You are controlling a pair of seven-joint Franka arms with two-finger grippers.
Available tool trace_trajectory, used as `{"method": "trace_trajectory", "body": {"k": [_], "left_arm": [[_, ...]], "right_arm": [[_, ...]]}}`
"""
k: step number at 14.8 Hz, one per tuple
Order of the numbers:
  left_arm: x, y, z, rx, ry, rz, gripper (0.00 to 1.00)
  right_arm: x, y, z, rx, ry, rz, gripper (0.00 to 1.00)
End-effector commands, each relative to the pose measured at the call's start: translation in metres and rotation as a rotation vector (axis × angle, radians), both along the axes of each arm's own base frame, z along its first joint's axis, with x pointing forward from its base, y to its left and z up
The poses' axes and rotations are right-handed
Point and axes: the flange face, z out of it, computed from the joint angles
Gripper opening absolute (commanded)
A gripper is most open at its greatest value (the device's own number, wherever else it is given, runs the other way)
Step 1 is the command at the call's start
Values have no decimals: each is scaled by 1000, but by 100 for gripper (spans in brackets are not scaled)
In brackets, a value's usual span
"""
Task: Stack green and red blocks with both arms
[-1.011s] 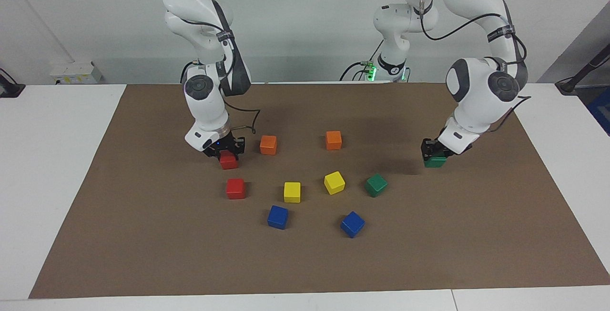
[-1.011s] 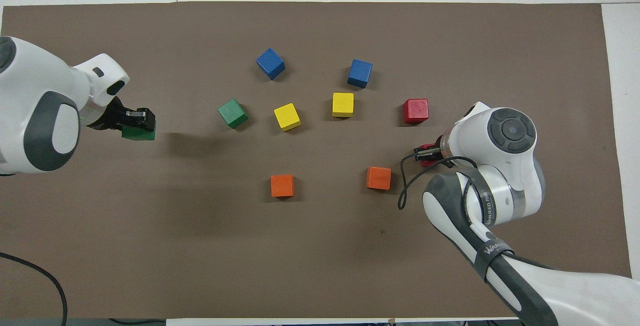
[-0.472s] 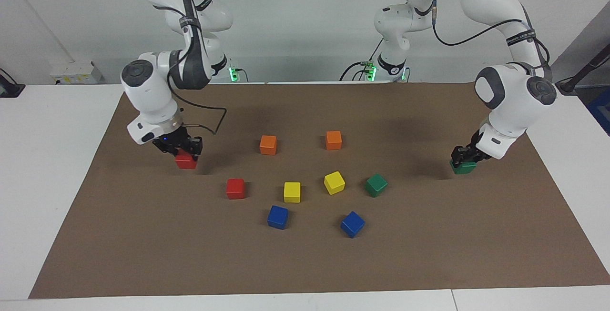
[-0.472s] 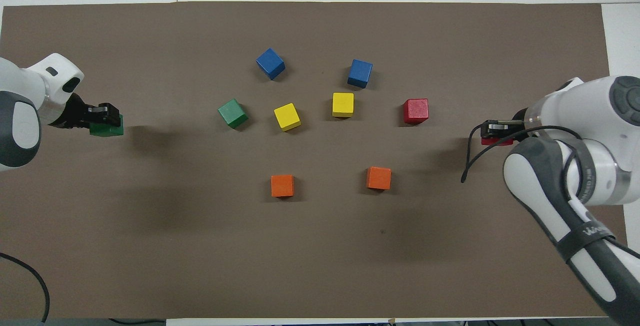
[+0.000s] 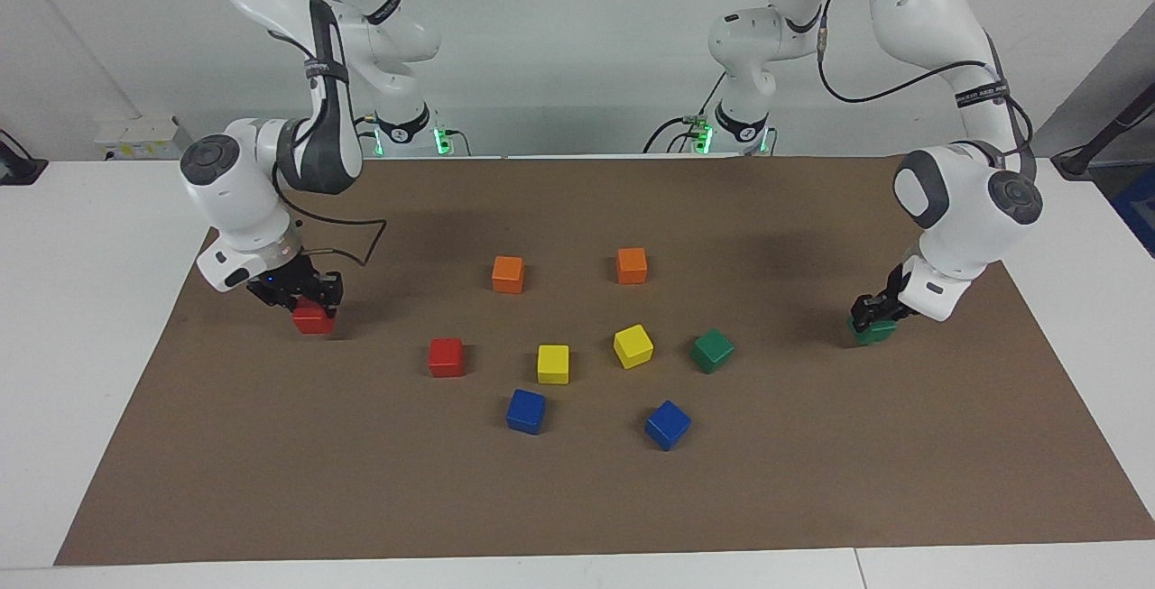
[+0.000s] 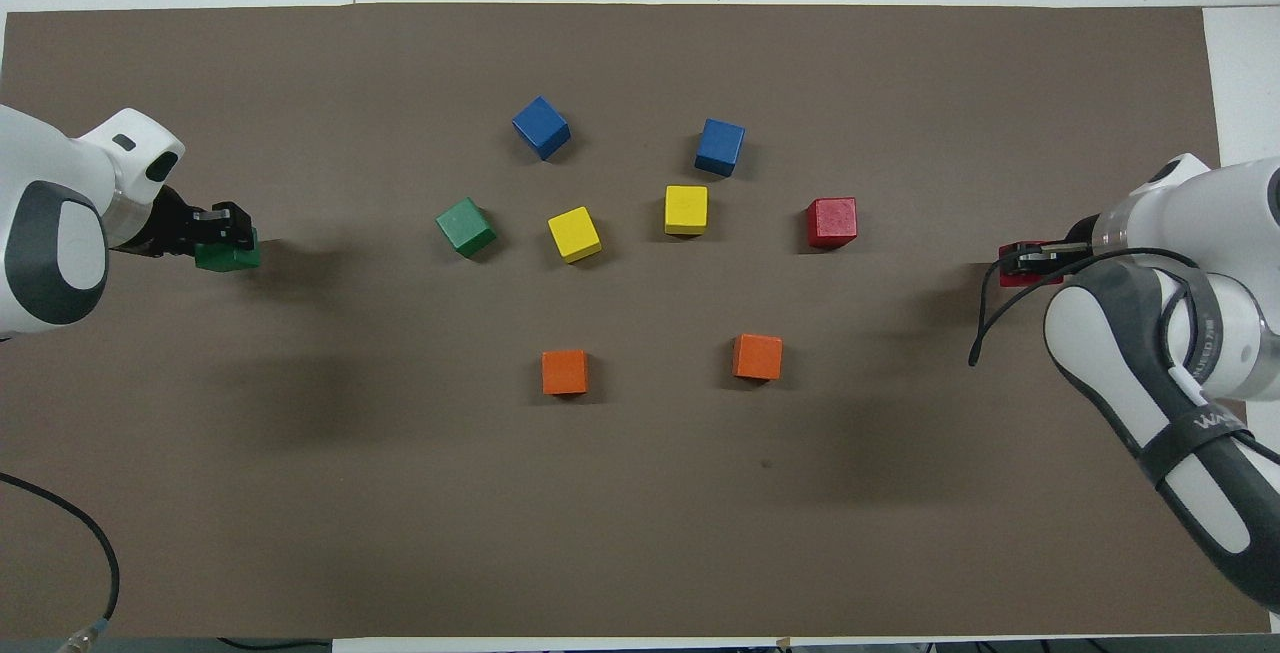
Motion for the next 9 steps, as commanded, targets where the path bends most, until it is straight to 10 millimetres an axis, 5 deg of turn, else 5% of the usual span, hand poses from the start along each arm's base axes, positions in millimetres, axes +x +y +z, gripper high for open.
{"method": "trace_trajectory", "body": {"k": [1,9], "left_arm": [[3,-5,-7,22,-1,-13,0],[-3,-4,-28,23,-13,-10,0]], "right_arm": [[4,6,-8,-8,-18,43,0],[-2,6,-31,-7,8,85,0]]}}
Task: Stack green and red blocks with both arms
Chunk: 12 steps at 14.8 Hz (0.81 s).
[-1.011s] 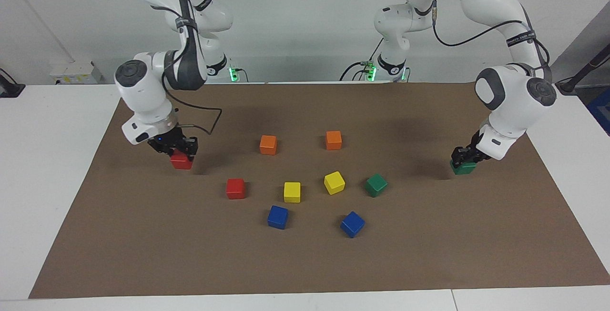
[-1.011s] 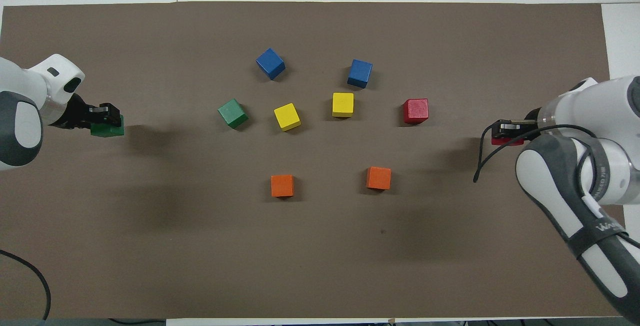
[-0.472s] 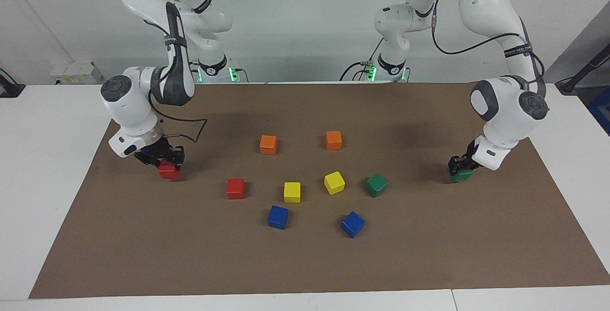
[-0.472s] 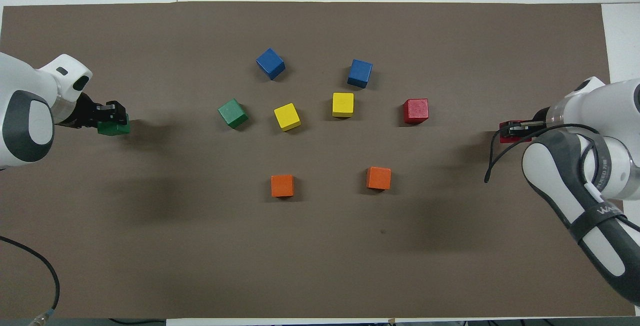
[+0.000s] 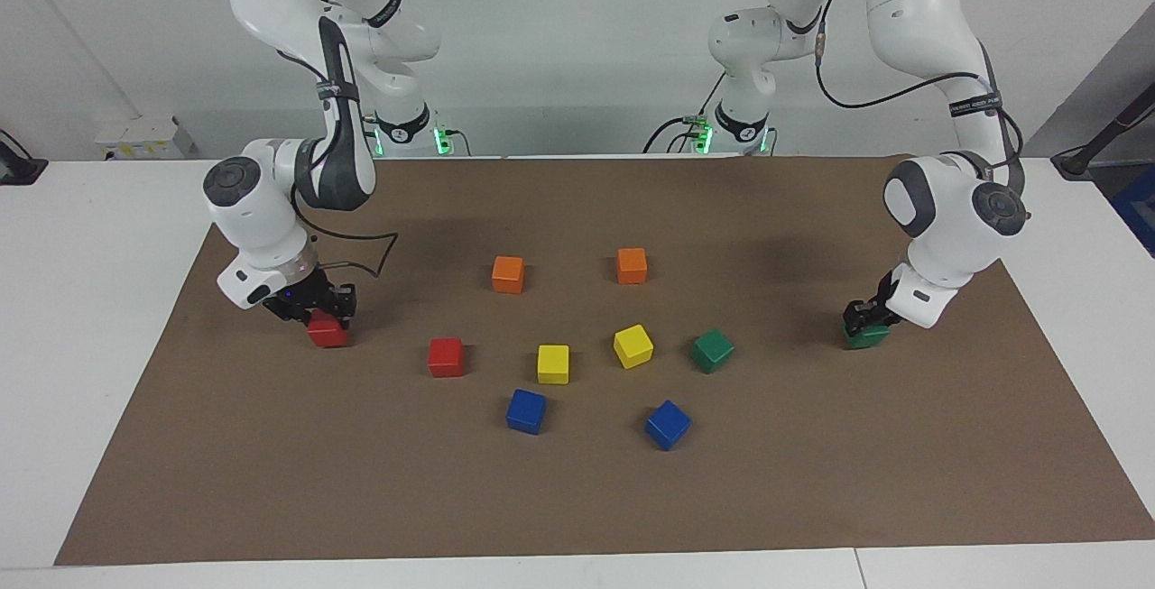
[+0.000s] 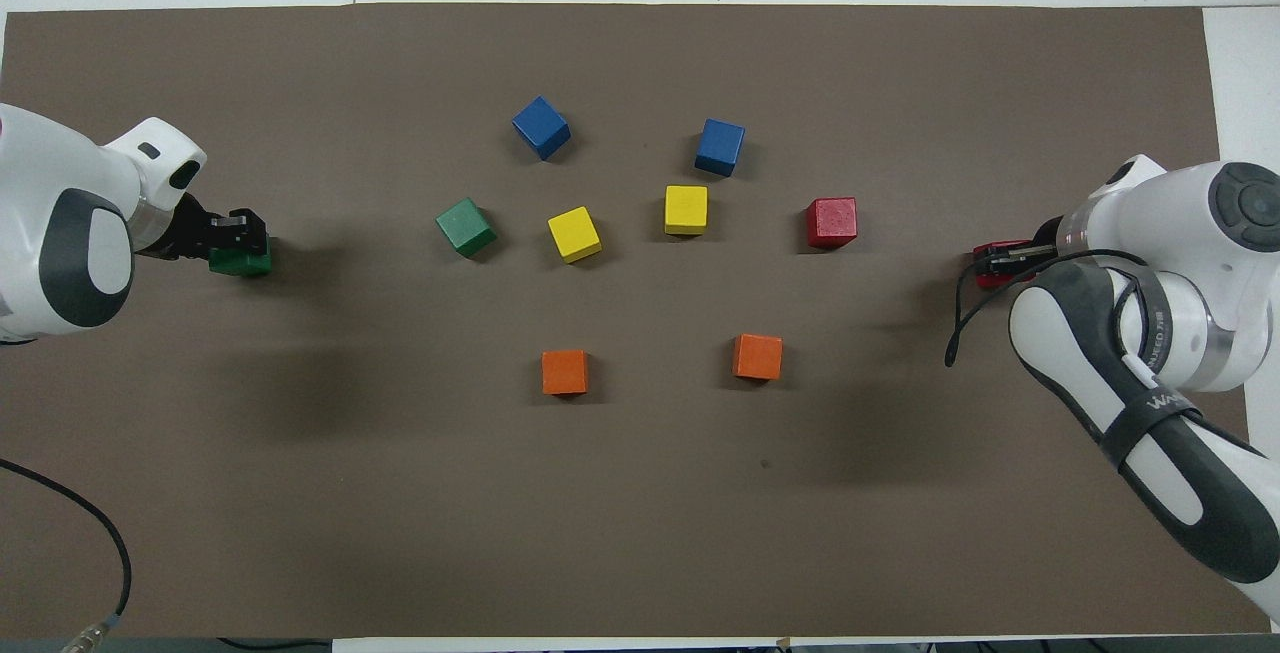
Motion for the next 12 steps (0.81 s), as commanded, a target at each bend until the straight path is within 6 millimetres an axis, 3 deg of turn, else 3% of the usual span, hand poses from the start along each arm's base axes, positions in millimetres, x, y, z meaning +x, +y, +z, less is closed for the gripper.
{"method": "trace_trajectory", "body": {"k": [1,4,5,6,11,12], "left_arm": [[-2,0,-6,20,-13,-1,0],[-2,-1,-6,20,-18,-3,42],[-1,0,-6,20,-26,-1,67],[-2,1,-7,20,-26,-3,100],[7,0,14,22,-47,1,100],[11,-2,24,18,-46,11,100]], "right_arm": [[-8,-1,-6,-5,2,39,0],[-12,-1,-9,-4,16,61,0],[-13,-1,-9,-3,23,61,0],[-16,0,-12,-2,32,61,0],[-17,0,-13,-1,36,56,0],[-16,0,-12,-2,33,53,52]]}}
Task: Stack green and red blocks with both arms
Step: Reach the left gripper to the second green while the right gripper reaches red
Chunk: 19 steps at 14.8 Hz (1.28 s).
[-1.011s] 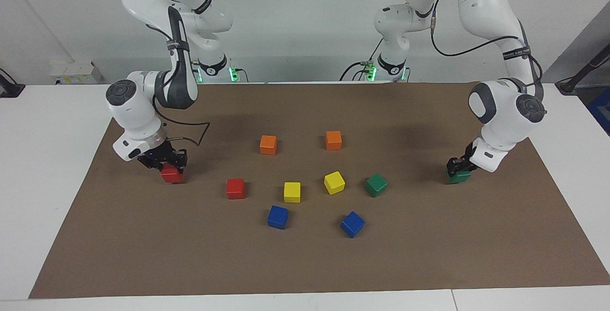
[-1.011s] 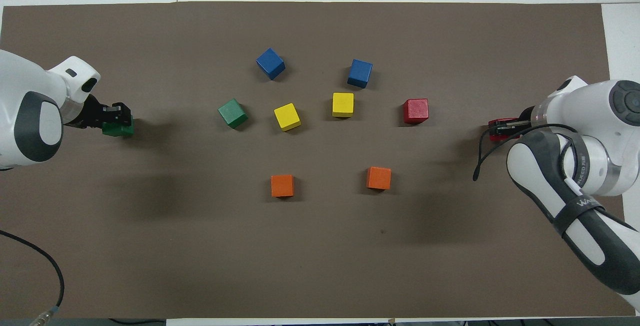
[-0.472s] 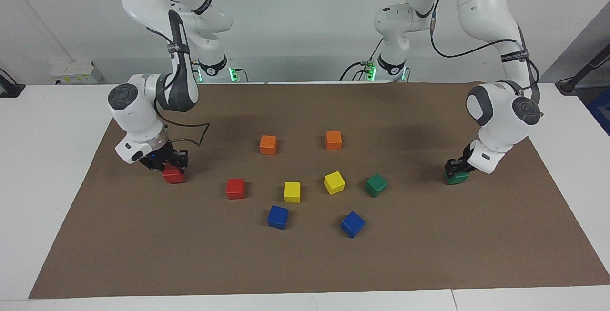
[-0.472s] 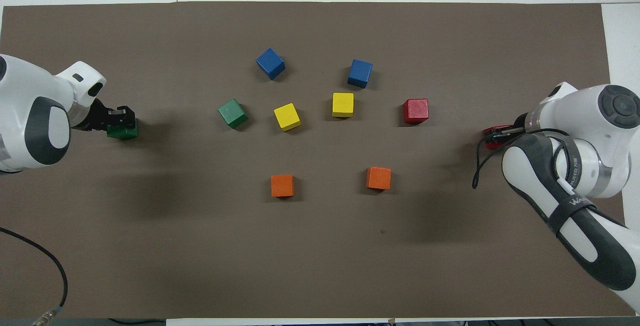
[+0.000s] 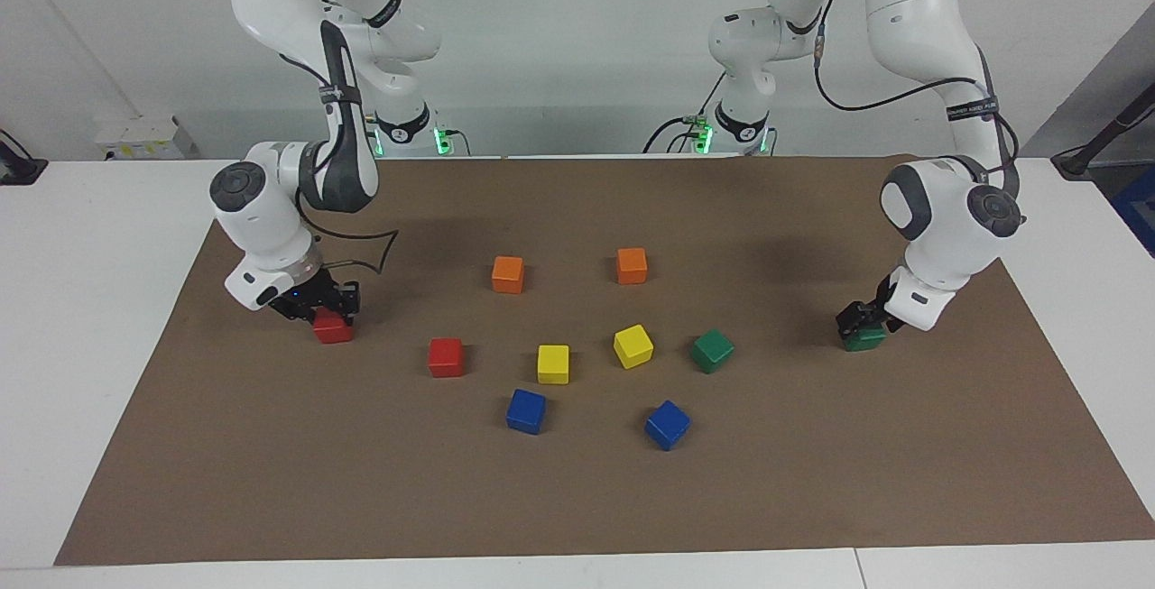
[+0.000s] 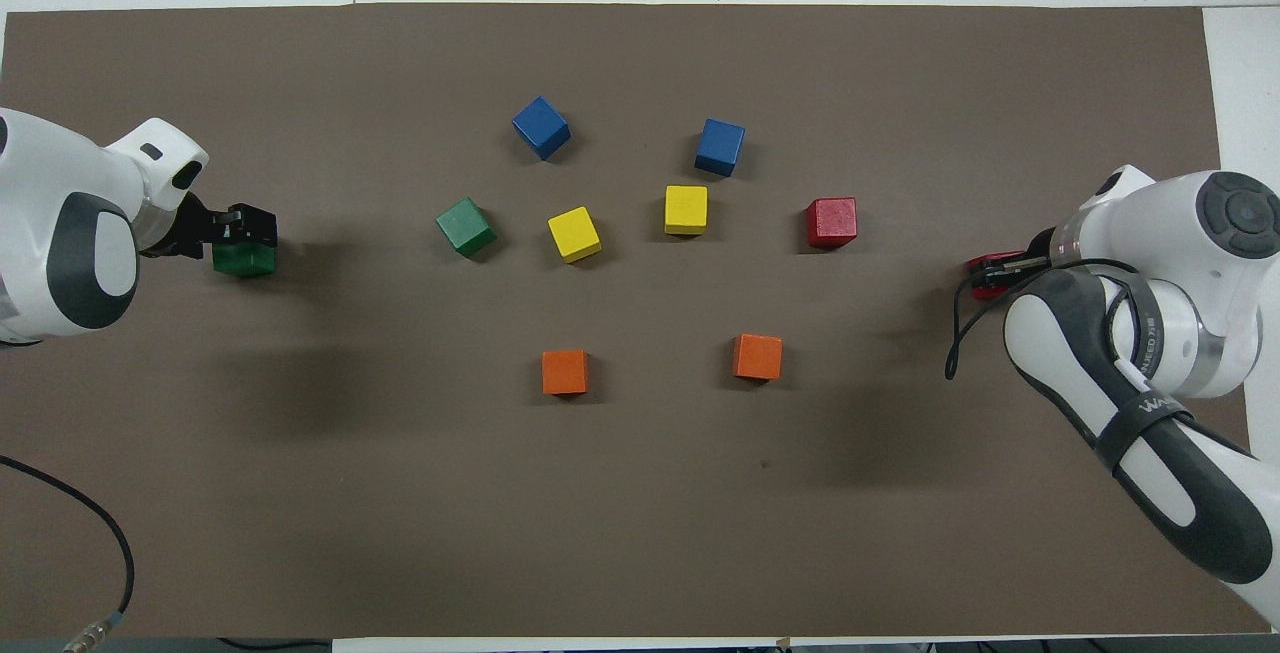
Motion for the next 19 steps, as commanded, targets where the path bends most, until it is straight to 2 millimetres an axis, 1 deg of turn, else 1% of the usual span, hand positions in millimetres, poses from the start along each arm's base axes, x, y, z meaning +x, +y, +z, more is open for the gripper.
{"method": "trace_trajectory", "body": {"k": [1,2,3,4,5,6,7,8,9,10,11,13,14,16,18,19], "left_arm": [[12,-8,34,9,-13,33,100],[17,-22,45,7,-12,82,100],[23,-41,56,5,-17,154,100],[26,-67,65,4,-21,203,100],[27,-87,67,3,-18,237,100],[28,-97,68,2,-12,268,100],[29,-110,70,2,-16,286,100],[26,-133,70,-2,-23,300,100],[24,-153,69,-6,-21,329,100],[24,-168,64,-5,-13,370,100],[26,-187,71,-11,-29,400,100],[18,-239,54,1,-11,411,100],[15,-254,43,8,-4,436,100],[14,-259,43,8,-29,438,100],[13,-261,38,14,-33,430,100],[10,-261,31,24,-39,420,100]], "right_arm": [[-9,-1,-3,-2,13,18,100],[-8,-3,-3,-3,12,17,100],[-7,-4,-2,-3,10,14,100],[-6,-6,-1,-3,7,9,100],[-3,-7,3,-4,-1,9,100],[0,-8,6,-4,-5,9,100],[4,-6,14,-5,-10,12,100],[10,-4,27,-4,-2,14,100],[18,-3,46,-2,13,13,100],[26,0,70,0,16,4,100],[35,9,91,0,15,6,100],[51,41,134,-1,-2,26,100],[58,52,152,-6,-17,20,100],[70,82,164,-17,-36,18,100],[72,126,160,-15,-39,-10,100],[77,141,160,-10,-43,-16,100]]}}
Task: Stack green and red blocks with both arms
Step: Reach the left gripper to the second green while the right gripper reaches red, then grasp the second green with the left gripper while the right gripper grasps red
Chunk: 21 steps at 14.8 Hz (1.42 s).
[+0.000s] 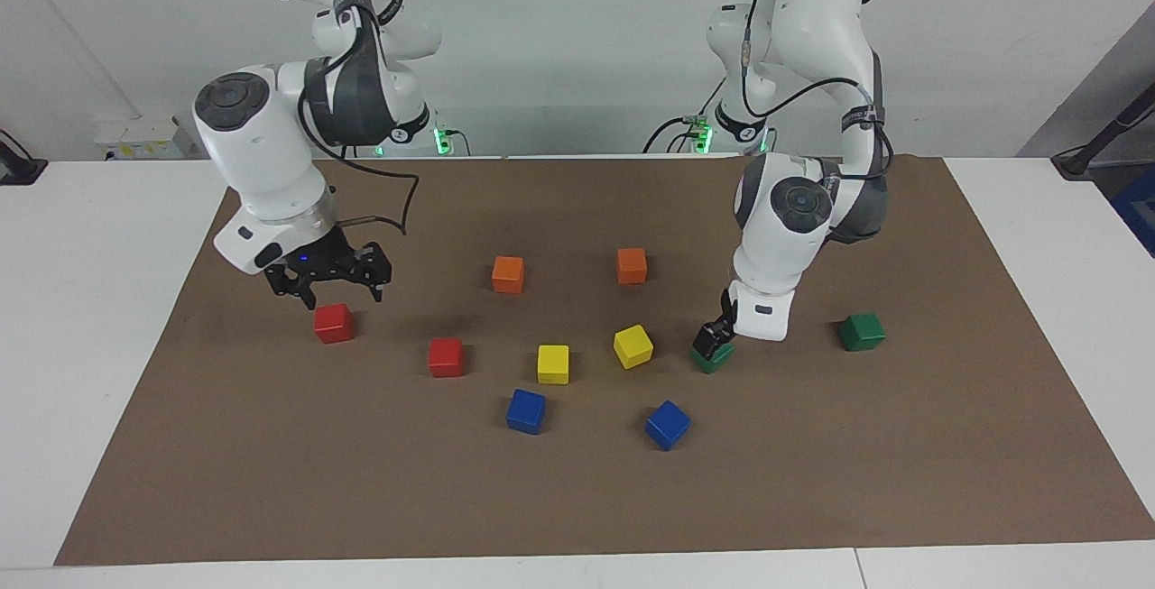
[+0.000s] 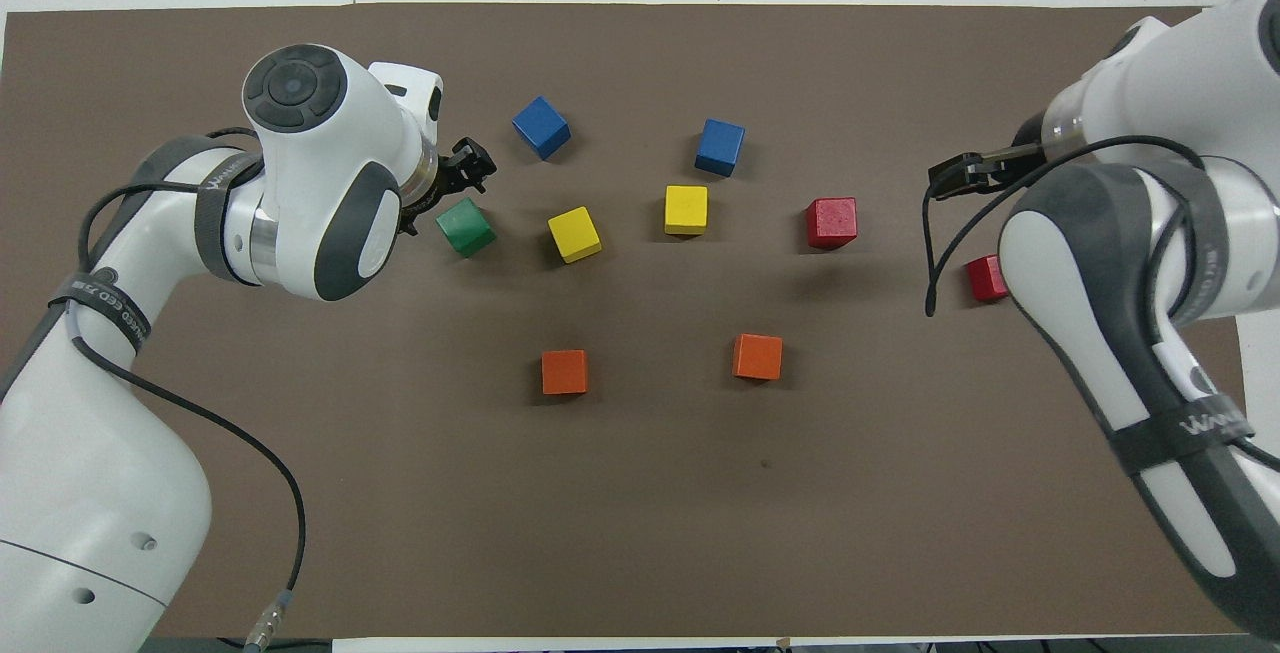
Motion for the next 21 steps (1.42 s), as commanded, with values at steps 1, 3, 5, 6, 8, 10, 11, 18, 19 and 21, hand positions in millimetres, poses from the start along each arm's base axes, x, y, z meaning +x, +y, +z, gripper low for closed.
{"method": "trace_trajectory", "body": {"k": [1,3,5,6,8,10,11,18,19,21], "left_arm": [[2,3,-14,27,-32,-3,100],[-2,-12,-22,17,-52,-20,100],[-3,-13,-26,19,-48,-17,100],[-3,-13,-27,19,-53,-19,100],[-7,-12,-37,40,-48,-39,100],[-12,-11,-44,39,-48,-39,100],[-14,-10,-48,36,-53,-38,100],[-18,-11,-57,29,-62,-33,100],[-18,-11,-58,29,-62,-31,100],[-17,-11,-57,26,-64,-7,100]], "right_arm": [[21,30,-15,-11,5,-42,100],[24,58,-32,-5,-1,-41,100],[30,63,-44,-1,-3,-40,100],[32,65,-49,3,-11,-38,100],[34,77,-61,10,-13,-30,100],[36,86,-67,18,-25,-55,100],[36,85,-69,18,-25,-62,100],[34,81,-121,14,-4,-74,100],[31,85,-127,14,-1,-78,100],[28,86,-134,16,-5,-94,100]]}}
